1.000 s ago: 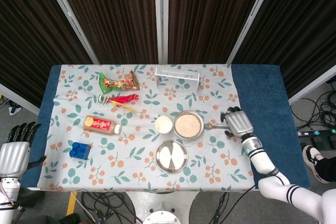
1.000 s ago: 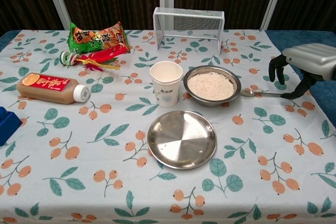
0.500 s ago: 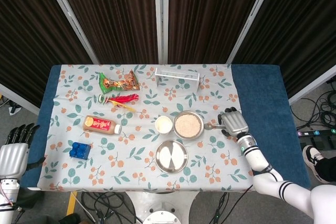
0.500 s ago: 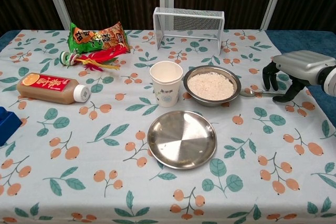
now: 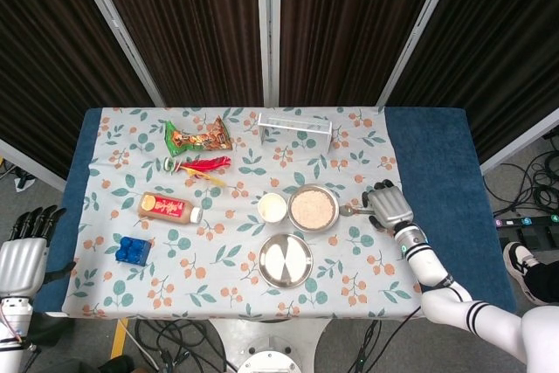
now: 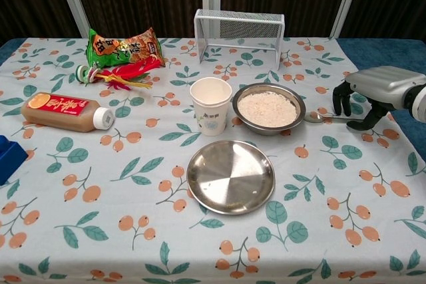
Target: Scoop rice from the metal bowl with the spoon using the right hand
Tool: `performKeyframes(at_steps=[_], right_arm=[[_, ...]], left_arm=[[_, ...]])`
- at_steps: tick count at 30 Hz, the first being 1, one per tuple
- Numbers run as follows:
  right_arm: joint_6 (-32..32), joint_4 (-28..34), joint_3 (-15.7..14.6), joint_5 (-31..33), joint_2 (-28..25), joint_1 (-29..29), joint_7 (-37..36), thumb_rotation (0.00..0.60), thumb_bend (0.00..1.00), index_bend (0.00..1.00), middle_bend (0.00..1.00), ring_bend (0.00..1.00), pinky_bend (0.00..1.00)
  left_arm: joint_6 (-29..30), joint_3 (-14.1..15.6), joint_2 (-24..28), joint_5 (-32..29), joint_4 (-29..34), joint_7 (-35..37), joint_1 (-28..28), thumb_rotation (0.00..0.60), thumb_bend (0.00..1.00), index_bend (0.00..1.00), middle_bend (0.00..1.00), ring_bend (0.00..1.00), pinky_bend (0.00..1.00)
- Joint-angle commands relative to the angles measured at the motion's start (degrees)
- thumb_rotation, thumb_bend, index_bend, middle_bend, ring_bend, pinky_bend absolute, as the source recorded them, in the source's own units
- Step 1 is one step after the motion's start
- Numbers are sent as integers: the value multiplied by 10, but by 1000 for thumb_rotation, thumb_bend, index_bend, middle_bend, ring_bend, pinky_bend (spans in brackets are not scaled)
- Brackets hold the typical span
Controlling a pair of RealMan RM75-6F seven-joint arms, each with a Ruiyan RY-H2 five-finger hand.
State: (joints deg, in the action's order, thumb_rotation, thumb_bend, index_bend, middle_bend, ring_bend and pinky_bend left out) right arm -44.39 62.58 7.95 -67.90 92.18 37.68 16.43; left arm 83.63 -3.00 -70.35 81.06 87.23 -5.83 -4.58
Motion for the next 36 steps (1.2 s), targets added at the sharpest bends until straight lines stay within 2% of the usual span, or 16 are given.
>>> performKeyframes(at_steps=[1, 11, 36], right_arm=[[0, 4, -1, 4, -2, 1, 6, 600, 261, 421, 430, 209, 162], [0, 2, -2, 17, 2, 4, 11, 600, 261, 466, 473, 211, 155], [6, 3, -11, 34, 5, 11, 18, 600, 313, 483, 507, 228, 149]], left_arm=[[0, 0, 0, 0, 0, 1, 0, 600, 38, 185, 209, 107, 120], [0, 1, -3, 0, -4, 5, 1, 600, 38, 185, 209, 107, 121], [-2, 1, -10, 1, -15, 16, 3, 600, 39, 185, 209, 107, 120]])
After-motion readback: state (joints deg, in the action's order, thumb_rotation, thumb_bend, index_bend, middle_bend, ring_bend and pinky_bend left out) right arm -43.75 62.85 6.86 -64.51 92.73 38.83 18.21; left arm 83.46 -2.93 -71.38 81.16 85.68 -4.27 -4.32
